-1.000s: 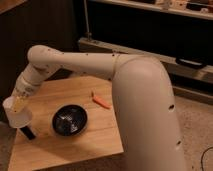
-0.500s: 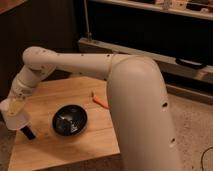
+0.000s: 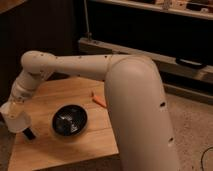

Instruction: Place the ceramic cup over the eraser

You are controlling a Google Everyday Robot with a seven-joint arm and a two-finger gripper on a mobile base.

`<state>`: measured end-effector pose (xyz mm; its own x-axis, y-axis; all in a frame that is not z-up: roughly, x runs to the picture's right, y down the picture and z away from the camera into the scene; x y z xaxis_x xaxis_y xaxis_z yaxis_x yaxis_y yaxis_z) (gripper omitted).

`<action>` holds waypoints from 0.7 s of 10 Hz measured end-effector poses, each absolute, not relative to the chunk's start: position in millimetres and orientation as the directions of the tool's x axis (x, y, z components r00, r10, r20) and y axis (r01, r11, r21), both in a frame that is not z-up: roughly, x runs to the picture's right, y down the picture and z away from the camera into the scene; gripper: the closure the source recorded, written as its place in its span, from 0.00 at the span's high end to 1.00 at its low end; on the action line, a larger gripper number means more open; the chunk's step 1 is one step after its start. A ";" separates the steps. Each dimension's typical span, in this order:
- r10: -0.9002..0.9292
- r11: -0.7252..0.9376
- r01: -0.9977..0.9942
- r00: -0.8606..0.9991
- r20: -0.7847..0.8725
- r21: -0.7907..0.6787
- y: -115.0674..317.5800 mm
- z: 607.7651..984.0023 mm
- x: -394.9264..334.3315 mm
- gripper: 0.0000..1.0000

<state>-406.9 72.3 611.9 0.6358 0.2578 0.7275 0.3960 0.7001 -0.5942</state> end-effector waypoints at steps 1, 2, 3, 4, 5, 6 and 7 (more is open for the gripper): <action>0.256 0.701 0.395 0.638 0.727 -0.594 73.5 612.5 -407.6 0.03; 0.256 0.701 0.394 0.639 0.725 -0.595 74.4 613.5 -407.9 0.03; 0.256 0.701 0.393 0.641 0.724 -0.596 75.5 615.7 -407.9 0.03; 0.257 0.700 0.393 0.641 0.723 -0.596 76.5 617.1 -409.0 0.03; 0.258 0.699 0.392 0.642 0.722 -0.598 77.4 619.4 -409.8 0.03; 0.257 0.698 0.394 0.641 0.723 -0.598 78.3 620.8 -410.6 0.03; 0.256 0.699 0.396 0.639 0.725 -0.596 79.0 622.3 -411.4 0.03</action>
<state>-411.4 79.0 622.3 0.6393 0.2562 0.7251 0.3955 0.6990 -0.5957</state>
